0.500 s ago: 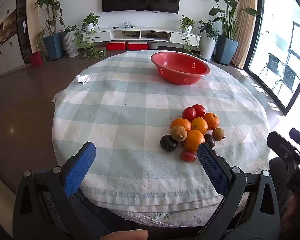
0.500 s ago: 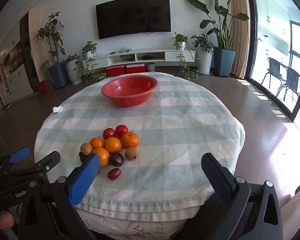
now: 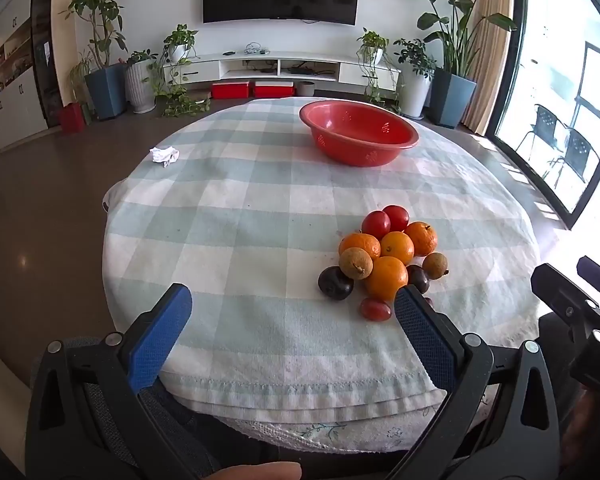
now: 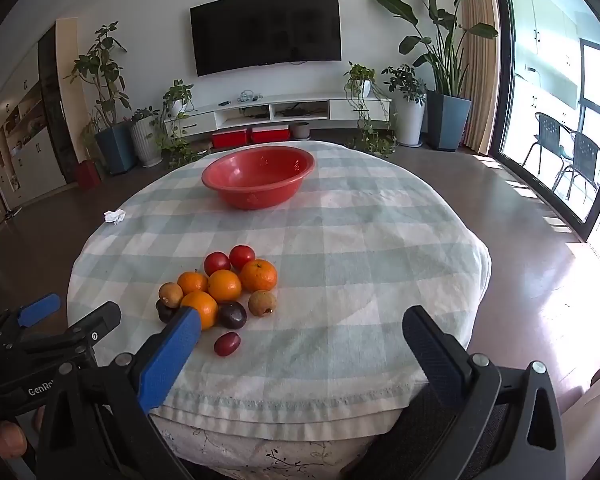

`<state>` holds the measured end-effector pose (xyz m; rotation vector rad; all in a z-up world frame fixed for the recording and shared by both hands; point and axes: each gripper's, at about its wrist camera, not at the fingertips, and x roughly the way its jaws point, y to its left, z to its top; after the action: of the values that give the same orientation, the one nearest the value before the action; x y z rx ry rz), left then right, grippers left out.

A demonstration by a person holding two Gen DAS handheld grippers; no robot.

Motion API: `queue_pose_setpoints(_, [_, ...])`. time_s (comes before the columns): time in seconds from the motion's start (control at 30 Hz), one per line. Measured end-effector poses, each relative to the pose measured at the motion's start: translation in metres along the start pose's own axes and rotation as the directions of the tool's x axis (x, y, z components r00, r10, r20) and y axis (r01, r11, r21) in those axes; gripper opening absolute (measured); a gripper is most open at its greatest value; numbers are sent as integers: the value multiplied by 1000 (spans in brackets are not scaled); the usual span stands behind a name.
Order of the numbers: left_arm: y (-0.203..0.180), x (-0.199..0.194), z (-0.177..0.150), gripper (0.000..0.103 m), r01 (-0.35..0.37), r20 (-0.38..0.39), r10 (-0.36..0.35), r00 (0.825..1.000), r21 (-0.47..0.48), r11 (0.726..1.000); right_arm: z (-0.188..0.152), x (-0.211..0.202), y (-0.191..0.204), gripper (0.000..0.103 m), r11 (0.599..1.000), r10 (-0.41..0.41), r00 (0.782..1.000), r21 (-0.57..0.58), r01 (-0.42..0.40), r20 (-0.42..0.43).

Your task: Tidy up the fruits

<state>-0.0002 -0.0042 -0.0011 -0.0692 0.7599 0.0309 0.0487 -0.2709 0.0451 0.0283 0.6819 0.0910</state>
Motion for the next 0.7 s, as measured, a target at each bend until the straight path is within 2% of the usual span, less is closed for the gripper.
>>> queue_pose_setpoints(0.7, [2, 2, 0, 103, 0, -4, 0, 1000, -1, 1000, 1, 0, 1, 103, 1000, -1, 1000, 3, 1, -9])
